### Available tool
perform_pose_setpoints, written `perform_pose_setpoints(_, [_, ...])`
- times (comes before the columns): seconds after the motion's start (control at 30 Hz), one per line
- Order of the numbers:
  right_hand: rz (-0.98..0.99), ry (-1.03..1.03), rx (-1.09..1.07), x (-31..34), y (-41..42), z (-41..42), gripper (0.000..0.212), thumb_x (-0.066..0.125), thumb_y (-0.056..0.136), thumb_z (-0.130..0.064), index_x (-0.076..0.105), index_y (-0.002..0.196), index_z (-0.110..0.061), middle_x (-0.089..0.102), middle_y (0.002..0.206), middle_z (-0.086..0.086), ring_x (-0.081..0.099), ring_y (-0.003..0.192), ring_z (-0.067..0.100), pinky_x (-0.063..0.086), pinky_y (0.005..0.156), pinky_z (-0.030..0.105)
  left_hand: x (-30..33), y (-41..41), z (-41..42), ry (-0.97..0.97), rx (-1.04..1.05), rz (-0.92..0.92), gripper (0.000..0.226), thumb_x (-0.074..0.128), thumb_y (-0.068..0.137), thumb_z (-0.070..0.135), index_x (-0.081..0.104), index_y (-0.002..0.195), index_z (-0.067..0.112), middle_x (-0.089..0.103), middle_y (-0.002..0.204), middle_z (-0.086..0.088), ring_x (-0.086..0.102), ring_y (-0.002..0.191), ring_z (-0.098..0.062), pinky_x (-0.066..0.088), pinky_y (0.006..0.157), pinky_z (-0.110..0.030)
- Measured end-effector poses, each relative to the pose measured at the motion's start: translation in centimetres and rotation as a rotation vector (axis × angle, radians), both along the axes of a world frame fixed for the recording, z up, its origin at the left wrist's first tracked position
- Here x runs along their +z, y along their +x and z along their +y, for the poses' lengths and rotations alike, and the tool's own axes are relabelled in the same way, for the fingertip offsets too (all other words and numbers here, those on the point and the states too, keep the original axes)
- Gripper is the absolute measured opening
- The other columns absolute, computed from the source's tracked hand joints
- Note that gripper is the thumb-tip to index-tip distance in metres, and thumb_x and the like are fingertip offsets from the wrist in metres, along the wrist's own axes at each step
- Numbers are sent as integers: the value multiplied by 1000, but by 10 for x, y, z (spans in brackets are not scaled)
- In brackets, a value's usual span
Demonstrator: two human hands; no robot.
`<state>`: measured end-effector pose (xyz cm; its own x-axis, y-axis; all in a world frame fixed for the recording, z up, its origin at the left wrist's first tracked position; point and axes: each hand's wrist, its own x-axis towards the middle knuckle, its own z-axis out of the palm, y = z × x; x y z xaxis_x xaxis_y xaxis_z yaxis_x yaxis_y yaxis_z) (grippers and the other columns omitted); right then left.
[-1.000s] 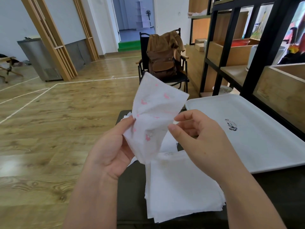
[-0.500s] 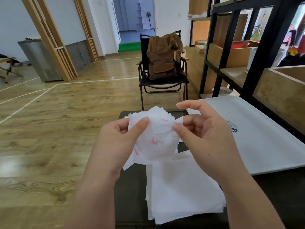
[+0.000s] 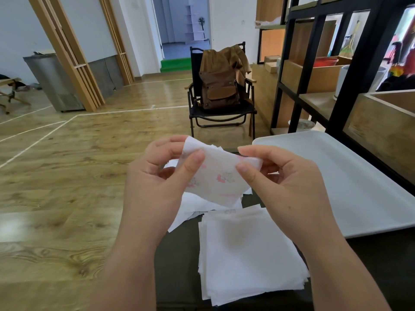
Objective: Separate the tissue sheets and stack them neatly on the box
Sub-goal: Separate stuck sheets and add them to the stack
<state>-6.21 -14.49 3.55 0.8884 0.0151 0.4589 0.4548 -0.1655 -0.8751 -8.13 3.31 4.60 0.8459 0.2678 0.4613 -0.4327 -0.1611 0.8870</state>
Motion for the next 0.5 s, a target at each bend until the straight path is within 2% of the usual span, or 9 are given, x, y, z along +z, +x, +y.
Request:
perform_pose_setpoints(0.03, [0,-6,-14,-1,0,0,10,72,79,-35,73,88,-39,67,80,-12,61,76,13,54,62,34,-1,0,2,30,7,2,7,79,73,39,76,79,38,68,111,16,67,88,-5,54,70,-28])
perform_pose_setpoints(0.1, [-31,-25,-58,-1,1,0,2,71,78,-42,71,79,-40,64,88,-14,57,83,8,49,64,25,-1,0,5,92,16,35,15,75,69,49,73,79,39,66,114,20,66,92,-9,56,76,-38])
perform_pose_setpoints(0.17, [-86,-87,-95,1,1,-2,7,67,76,-51,66,77,-45,59,102,-20,53,98,1,46,70,13,-2,0,9,117,13,64,23,75,65,54,66,83,40,67,112,21,66,100,-14,56,84,-47])
perform_pose_setpoints(0.23, [-109,-124,-77,4,1,-3,3,66,80,-46,63,79,-44,59,104,-23,52,104,-4,45,74,8,-2,0,11,139,13,52,32,76,63,54,59,88,45,65,112,24,61,111,-7,51,90,-40])
perform_pose_setpoints(0.33, [-90,-41,46,5,0,-5,7,69,85,-28,66,82,-33,68,86,-16,63,85,2,53,65,17,-1,0,11,216,-63,101,48,74,64,58,59,109,51,60,122,28,52,121,3,44,94,-29])
perform_pose_setpoints(0.4, [-64,-14,88,7,-2,-5,7,69,86,-24,67,82,-29,68,80,-12,65,76,10,55,62,29,-1,-2,10,250,-179,210,48,73,65,60,63,112,52,63,123,23,56,121,-2,48,94,-30])
perform_pose_setpoints(0.5, [-34,9,61,8,-4,-4,7,68,88,-24,67,83,-29,69,75,-5,63,67,17,52,51,35,0,-6,4,175,-323,322,28,81,73,52,75,98,39,76,102,7,73,94,-15,58,71,-25])
